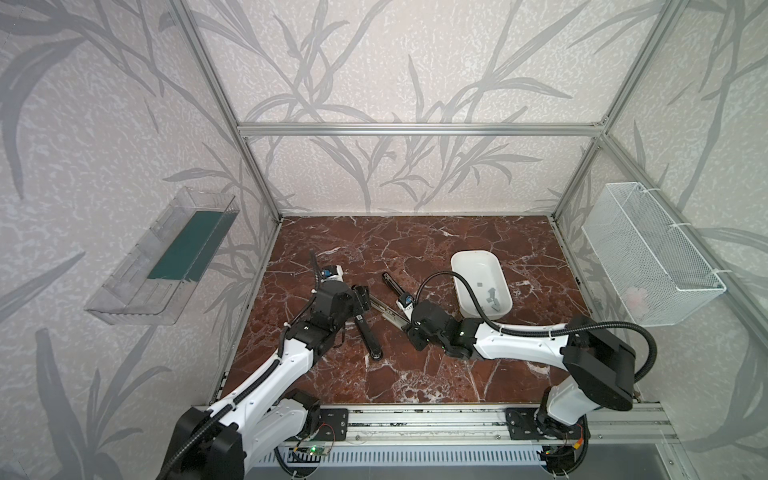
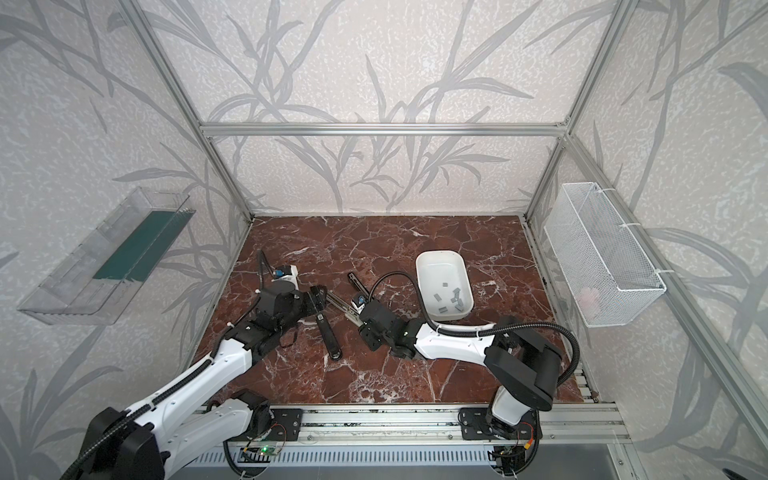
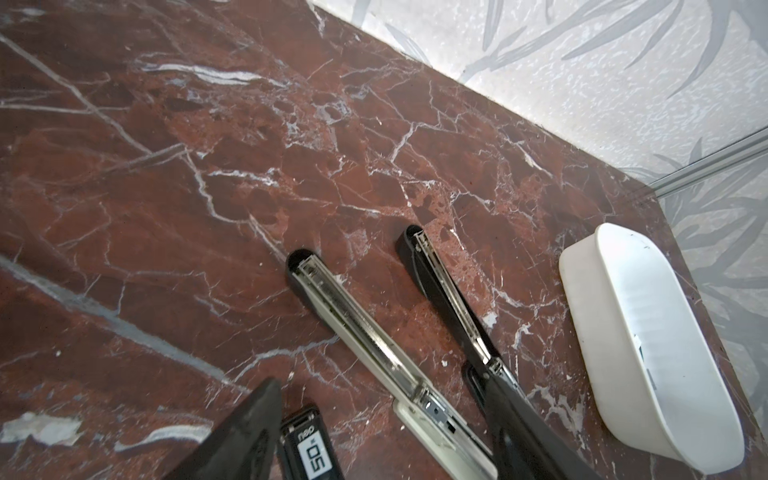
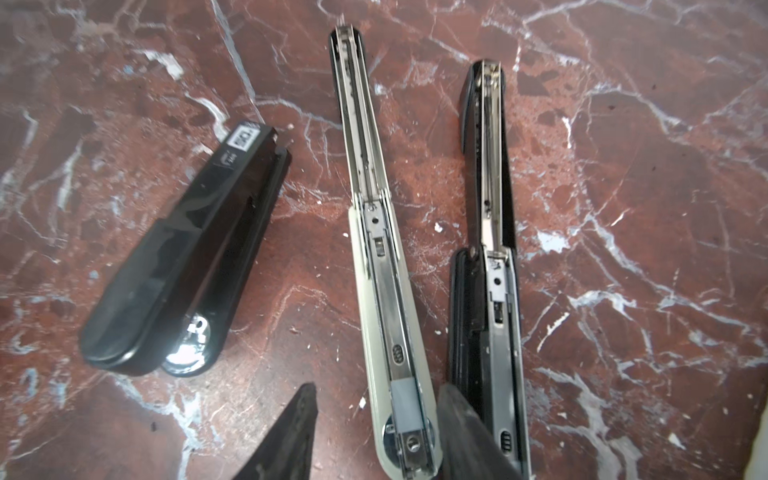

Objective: Load the staples into the stapler

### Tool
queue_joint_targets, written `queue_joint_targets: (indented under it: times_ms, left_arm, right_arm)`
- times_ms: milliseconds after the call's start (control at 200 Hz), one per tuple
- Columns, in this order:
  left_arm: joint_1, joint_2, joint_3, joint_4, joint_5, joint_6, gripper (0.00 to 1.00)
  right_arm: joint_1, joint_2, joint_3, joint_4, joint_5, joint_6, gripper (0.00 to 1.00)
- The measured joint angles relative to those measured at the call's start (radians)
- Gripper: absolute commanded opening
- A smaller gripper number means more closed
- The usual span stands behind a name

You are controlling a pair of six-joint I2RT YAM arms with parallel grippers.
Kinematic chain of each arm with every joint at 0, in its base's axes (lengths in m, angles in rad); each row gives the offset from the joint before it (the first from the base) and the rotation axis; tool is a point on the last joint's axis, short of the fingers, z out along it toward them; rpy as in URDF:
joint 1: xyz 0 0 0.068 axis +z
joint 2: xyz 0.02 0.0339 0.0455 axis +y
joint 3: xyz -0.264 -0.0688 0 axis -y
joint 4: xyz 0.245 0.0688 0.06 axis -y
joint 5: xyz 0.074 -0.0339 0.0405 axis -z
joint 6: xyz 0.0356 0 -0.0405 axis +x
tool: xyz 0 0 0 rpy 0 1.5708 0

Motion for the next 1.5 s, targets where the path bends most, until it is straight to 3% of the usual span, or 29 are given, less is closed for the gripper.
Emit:
queue_joint_targets:
  times_ms: [345,715,910,1140,1499]
  left_arm:
    - [0.001,0.059,0.039,-0.001,0.005,0.007,0.78]
    - [0.002,0.072,0.034,0.014,0.009,0.007,0.77]
    - [-0.001,0.088,-0.03,0.106,0.064,-0.016,0.75]
    - [-0.072,0.162,-0.065,0.199,0.094,-0.078,0.75]
    - [-0.201,0.263,-0.096,0.28,0.004,-0.277,0.76]
  right_arm:
    - [-0.047,0.102,0.0,0.007,-0.059,-0.011,0.46]
    - [-0.041,0.124,-0.015,0.04,-0.072,-0.014,0.2]
    - [0.002,0.046,-0.11,0.056,-0.015,0.043,0.14]
    - [0.032,-0.074,-0.238,0.053,0.021,0.11,0.13]
    - [0.032,-0.076,-0.256,0.087,0.031,0.174,0.09]
